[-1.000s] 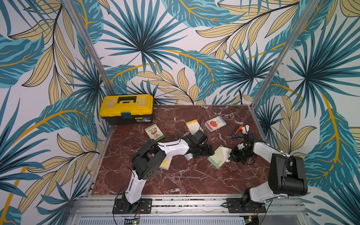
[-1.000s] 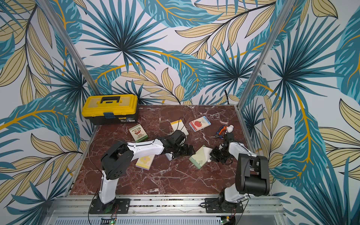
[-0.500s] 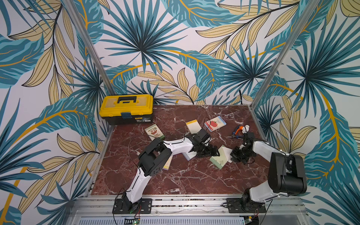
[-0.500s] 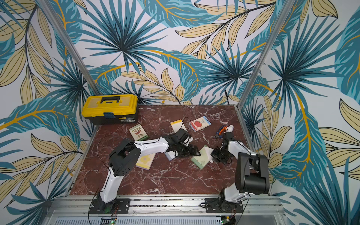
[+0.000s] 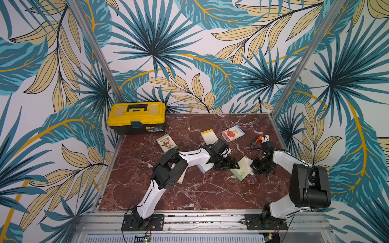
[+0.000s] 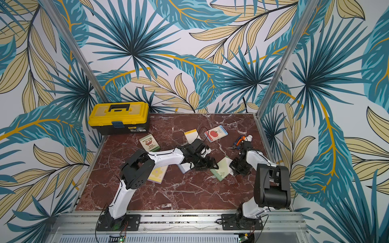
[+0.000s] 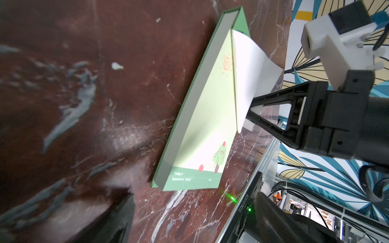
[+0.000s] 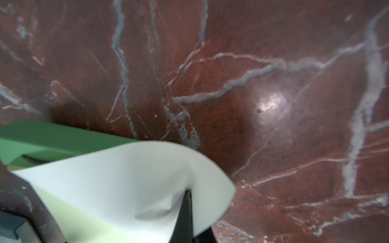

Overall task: Tear off pages from different memo pads
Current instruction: Pick up the memo pad from the center of the board.

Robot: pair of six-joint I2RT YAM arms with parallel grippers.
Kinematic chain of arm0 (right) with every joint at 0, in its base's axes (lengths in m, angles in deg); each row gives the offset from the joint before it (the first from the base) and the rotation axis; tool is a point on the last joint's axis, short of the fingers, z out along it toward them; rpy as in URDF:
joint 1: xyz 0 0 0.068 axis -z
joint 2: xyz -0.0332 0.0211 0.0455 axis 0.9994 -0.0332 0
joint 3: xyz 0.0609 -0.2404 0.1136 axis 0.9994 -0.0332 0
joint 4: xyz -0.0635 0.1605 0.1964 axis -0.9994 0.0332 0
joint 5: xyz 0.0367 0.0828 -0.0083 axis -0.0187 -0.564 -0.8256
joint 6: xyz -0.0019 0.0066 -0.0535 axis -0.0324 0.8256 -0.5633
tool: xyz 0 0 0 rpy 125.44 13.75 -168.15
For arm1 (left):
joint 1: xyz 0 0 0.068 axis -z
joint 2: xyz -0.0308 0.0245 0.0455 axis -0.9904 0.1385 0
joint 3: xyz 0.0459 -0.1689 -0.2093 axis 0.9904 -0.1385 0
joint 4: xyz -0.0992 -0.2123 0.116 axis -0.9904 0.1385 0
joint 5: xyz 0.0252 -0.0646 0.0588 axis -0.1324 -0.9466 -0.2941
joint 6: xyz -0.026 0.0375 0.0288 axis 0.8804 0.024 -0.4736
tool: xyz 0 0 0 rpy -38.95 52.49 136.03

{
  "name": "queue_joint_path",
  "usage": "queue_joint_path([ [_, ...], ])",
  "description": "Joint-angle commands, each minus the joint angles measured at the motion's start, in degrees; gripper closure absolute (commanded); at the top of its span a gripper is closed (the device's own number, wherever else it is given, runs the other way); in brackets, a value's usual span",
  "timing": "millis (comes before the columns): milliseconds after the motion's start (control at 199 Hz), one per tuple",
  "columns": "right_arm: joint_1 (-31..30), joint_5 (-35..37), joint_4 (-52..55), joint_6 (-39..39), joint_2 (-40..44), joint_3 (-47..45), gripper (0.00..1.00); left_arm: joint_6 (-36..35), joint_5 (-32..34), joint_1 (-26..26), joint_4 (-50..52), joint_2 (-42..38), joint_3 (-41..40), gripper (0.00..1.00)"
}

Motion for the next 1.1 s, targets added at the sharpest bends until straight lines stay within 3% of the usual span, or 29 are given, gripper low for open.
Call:
queue_joint_path([
  [0,0.2,8.87,3.39,1.22,-4.26,-3.55,1.0,-0.14,1.64,0.19,4.1,3.53,1.92,0.1],
  [357,0.15,5.53,1.02,-0.51,-5.79,-3.64,1.0,3.15,-1.21,1.04,9.07,8.95,6.51,0.2],
  [663,-2.26,4.11,2.52,-2.92,-8.16,0.41,1.0,9.89,-8.67,2.34,-3.83,11.29,3.61,0.26],
  [818,-2.45,3.29,2.67,-2.37,-8.08,0.88,1.0,12.85,-9.35,3.3,-7.74,11.61,3.7,0.3],
  [974,-2.48,1.79,1.4,-1.18,-7.02,-0.33,1.0,15.83,-10.21,3.66,-12.19,12.3,3.35,0.39],
  [1095,-2.51,0.48,1.15,-1.45,-6.75,-0.48,1.0,16.31,-9.77,3.66,-14.01,11.74,2.15,0.55],
])
